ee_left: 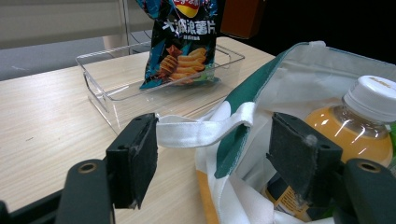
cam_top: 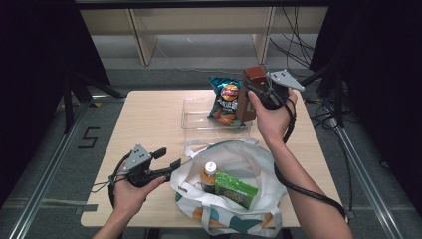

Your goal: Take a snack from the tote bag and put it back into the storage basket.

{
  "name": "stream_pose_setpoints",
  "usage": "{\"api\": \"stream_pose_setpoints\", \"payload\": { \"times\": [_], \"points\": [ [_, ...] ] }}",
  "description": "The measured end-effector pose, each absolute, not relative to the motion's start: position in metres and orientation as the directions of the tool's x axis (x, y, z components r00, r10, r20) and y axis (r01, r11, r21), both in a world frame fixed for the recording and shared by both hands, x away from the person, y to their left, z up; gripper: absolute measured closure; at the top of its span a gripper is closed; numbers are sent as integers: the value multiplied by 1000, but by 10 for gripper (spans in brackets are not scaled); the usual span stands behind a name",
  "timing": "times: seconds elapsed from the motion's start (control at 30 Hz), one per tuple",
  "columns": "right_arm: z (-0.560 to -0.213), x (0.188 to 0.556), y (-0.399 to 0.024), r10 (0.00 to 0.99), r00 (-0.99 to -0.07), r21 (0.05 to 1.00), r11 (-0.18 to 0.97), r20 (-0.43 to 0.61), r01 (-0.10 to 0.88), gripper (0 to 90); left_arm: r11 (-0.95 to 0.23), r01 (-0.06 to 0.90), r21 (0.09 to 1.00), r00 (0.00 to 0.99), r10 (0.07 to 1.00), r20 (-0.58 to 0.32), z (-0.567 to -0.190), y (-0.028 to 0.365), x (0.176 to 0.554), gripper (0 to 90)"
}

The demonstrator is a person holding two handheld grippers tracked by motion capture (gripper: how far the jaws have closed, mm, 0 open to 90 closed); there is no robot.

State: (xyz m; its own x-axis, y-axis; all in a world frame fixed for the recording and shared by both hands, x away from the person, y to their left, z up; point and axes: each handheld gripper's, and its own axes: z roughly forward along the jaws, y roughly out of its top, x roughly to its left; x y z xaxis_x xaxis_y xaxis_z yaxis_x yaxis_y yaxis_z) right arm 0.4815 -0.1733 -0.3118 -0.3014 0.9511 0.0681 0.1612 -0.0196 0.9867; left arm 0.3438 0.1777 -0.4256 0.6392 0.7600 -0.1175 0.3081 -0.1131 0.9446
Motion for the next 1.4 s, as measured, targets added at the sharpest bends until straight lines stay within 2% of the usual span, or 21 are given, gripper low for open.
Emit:
{"api": "stream_pose_setpoints", "payload": {
  "times": [1.4],
  "points": [
    [-325, 506, -165, 959, -271, 981, -27, 80, 194, 390, -119, 312, 942, 635, 764, -114, -425, 179, 343, 323]
  ]
}}
